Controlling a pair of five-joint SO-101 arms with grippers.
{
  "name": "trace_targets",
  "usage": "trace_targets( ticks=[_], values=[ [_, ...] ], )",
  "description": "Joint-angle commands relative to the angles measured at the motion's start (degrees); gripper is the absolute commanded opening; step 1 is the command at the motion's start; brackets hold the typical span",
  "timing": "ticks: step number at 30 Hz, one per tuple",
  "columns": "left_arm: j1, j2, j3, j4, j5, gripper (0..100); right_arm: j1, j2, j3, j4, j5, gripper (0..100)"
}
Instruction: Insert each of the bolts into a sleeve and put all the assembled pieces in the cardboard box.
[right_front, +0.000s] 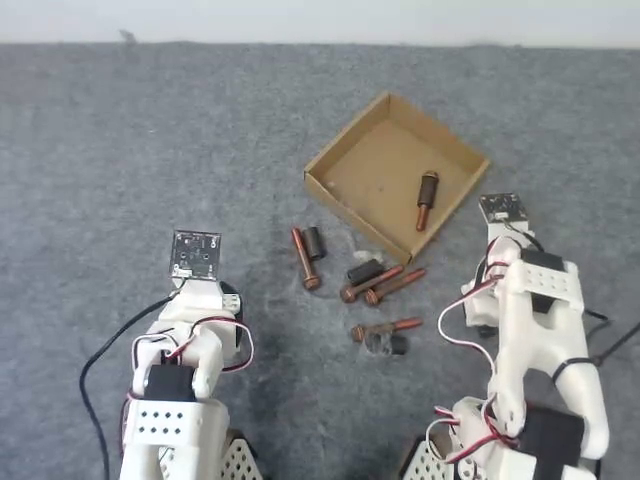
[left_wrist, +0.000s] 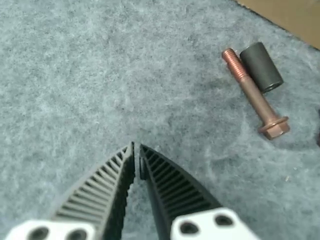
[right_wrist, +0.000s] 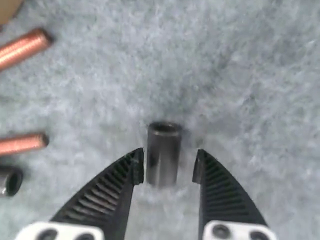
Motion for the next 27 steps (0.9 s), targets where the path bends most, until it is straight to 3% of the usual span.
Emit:
trace_targets(
  ticks=[1, 5, 11, 18, 23, 27],
  values=[
    [-0.3, -1.0, -0.9, 0.0, -3.7, 1, 0.1, -1.8, -6.2, 7.5, 1.1, 18.8],
    [-0.3, -1.0, -0.9, 0.1, -4.1, 1, -2.9, -1.8, -7.4, 10.9, 3.0, 19.5],
    [-0.4, -1.0, -0.9, 0.4, -4.1, 1, -4.0, -0.6, -6.5, 3.9, 1.8, 19.1],
    [-0.4, -1.0, -0.9, 0.4, -4.1, 1, -3.9, 7.2, -6.1, 1.7, 9.3, 18.6],
    [-0.4, -1.0, -0.9, 0.4, -4.1, 1, -3.6, 10.2, -6.1, 0.7, 14.0, 11.5],
    [-0.4, -1.0, -0.9, 0.4, -4.2, 1, -3.7, 10.3, -6.1, -1.2, 15.0, 15.5]
  ],
)
